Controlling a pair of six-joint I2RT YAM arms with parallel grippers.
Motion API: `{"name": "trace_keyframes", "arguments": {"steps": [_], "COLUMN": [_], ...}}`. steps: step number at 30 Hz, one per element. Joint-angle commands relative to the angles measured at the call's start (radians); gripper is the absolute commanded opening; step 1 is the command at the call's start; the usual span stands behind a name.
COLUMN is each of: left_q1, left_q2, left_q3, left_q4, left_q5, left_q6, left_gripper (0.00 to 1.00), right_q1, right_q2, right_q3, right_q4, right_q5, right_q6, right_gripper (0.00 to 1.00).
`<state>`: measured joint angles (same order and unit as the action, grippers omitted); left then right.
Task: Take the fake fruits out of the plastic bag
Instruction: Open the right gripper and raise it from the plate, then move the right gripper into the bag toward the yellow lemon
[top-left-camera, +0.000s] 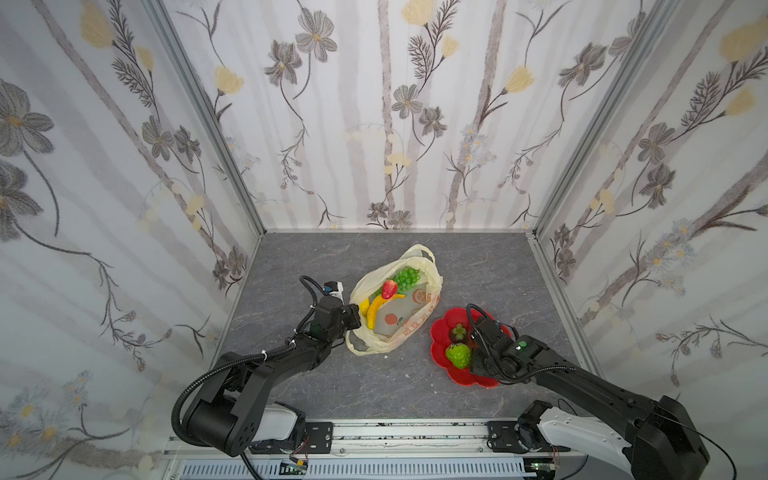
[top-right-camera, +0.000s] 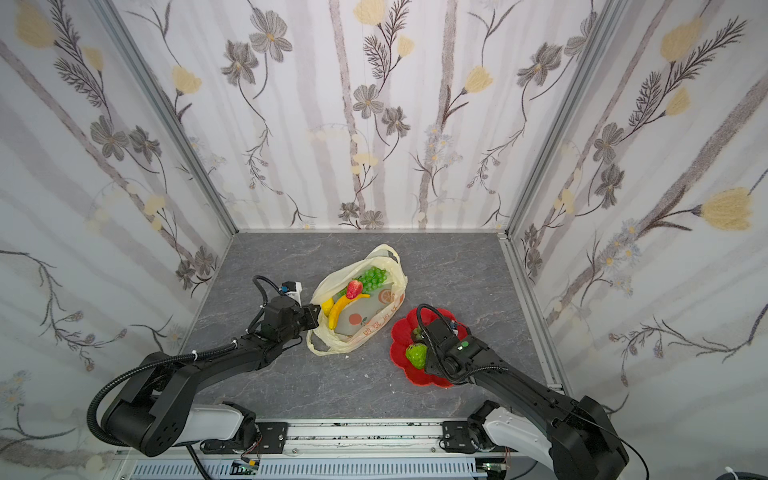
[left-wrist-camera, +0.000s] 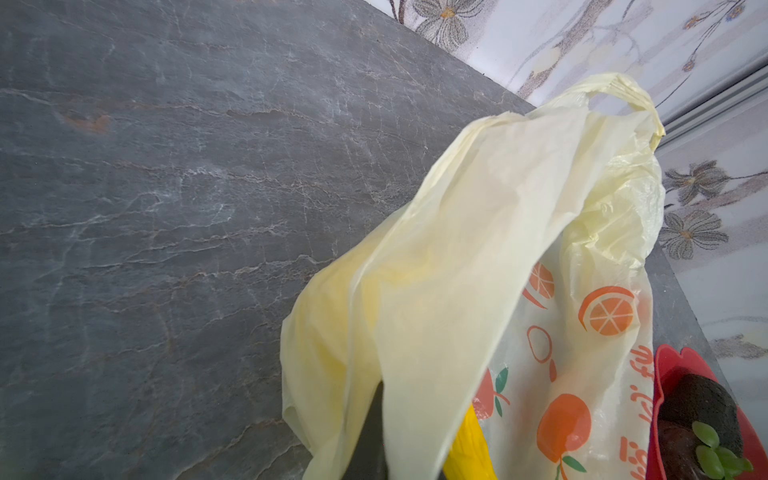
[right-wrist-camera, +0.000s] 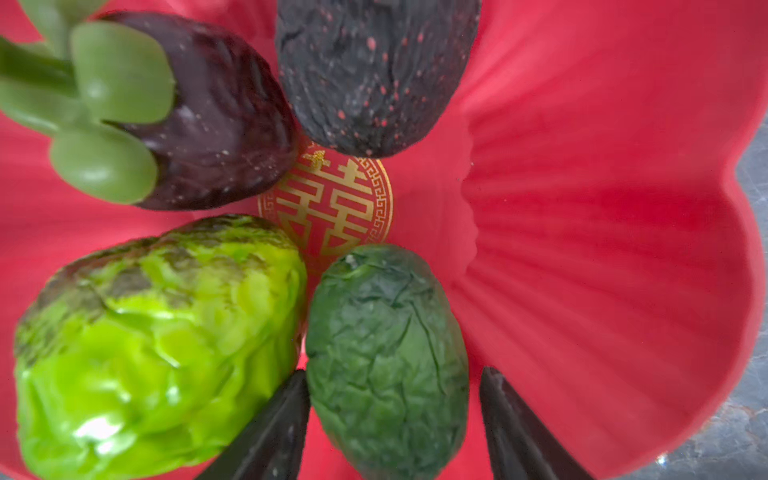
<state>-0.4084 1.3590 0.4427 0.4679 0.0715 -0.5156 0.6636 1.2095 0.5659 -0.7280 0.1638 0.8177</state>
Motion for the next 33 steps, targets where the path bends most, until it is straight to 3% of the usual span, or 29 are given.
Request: {"name": "trace_keyframes", "arguments": {"steps": [1, 11, 19, 26, 33], "left_q1": [0.000, 0.000, -0.001, 0.000, 0.000], "left_q2": [-0.003, 0.003, 0.008, 0.000, -0.004], "left_q3": [0.001, 0.003, 0.005, 0.002, -0.001], "left_q4": [0.026, 0.025, 0.026, 0.026, 0.026], "left_q5": [-0.007, -0.002, 0.003, 0.000, -0.009], "left_q6": [0.001, -0.001, -0.003, -0.002, -0.006], "left_gripper": [0.09, 0.09, 0.09, 0.08, 0.07], "right_q1": [0.002, 0.007, 0.007, 0.019, 0.093], "right_q2": [-0.003, -0.044, -0.120, -0.105, 0.031], "right_q3": [0.007, 0.045, 0.166, 0.254, 0.334], "right_q4": [0.020, -0.022, -0.039, 0.100, 0.299], "right_q5": [0.019, 0.033, 0.092, 0.048, 0.009], "right_q6": [0.001, 0.001, -0.037, -0.075, -0.062], "right_gripper": [0.66, 0.66, 0.66, 0.59, 0.59]}}
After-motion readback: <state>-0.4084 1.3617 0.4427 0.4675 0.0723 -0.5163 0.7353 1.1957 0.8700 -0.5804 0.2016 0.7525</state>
